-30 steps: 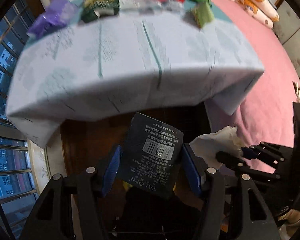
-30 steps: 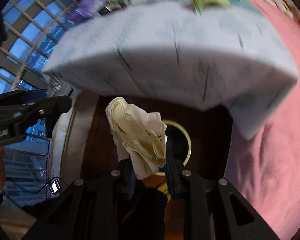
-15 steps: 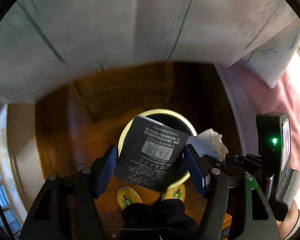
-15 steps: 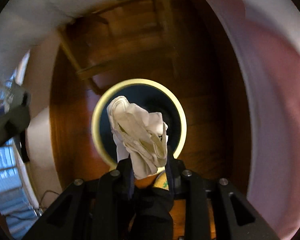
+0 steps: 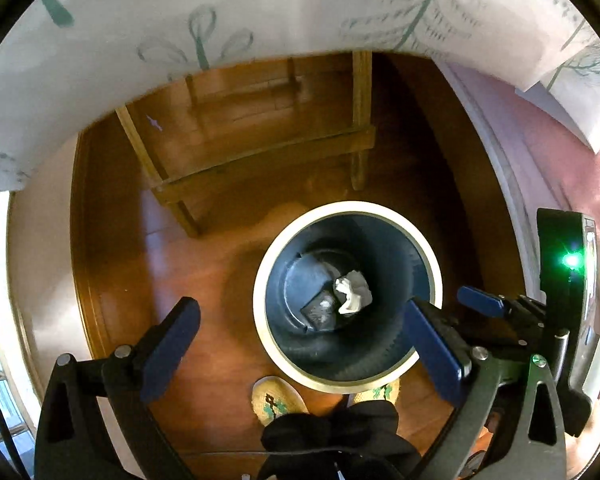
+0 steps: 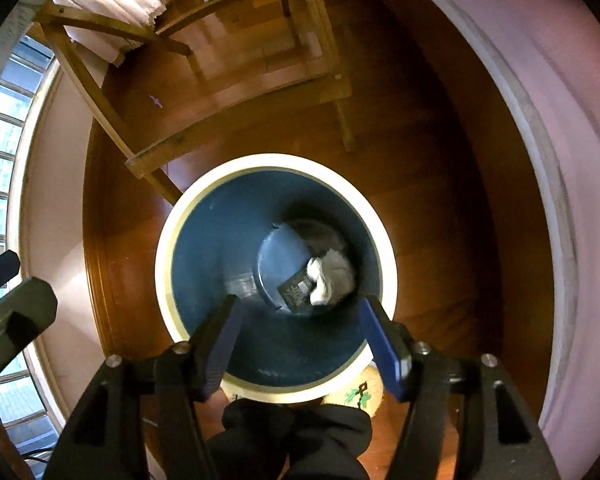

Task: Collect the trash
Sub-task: 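Raise both tools from the bin back toward the table, then grasp the red paper with the left gripper while the right grasps the green-yellow packet, then lower both held items over the bin and open both grippers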

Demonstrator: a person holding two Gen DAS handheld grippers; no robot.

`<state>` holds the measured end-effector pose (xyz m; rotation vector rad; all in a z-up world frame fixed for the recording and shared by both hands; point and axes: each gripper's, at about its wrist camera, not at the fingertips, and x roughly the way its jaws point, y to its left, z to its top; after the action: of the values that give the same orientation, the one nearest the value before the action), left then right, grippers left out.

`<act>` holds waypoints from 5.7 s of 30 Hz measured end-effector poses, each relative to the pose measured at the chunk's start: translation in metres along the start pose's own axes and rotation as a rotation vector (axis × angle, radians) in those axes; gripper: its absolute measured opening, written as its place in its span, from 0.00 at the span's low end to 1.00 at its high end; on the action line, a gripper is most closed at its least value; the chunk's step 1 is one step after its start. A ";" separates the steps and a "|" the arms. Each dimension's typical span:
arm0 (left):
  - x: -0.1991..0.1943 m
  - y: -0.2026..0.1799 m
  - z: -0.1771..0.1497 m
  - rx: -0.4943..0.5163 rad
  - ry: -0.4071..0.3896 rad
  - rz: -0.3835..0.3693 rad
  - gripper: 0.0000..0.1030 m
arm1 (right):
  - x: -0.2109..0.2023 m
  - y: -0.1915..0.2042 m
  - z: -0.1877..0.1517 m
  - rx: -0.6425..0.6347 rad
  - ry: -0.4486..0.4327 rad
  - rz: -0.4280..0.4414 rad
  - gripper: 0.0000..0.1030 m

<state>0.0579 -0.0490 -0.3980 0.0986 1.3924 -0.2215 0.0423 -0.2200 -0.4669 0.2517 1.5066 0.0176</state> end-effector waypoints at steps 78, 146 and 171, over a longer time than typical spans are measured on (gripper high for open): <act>-0.344 -0.038 0.311 -0.041 -0.306 0.218 0.97 | -0.337 0.059 0.303 -0.245 -0.232 0.159 0.60; -0.377 -0.042 0.288 0.010 -0.250 -0.119 0.15 | -0.425 0.041 0.250 -0.205 -0.414 0.226 0.04; -0.351 0.011 0.065 0.055 -0.132 -0.190 0.15 | -0.389 0.099 0.023 -0.153 -0.311 0.106 0.04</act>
<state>0.0662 -0.0168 -0.0427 -0.0035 1.2648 -0.4178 0.0526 -0.1920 -0.0659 0.2008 1.1753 0.1703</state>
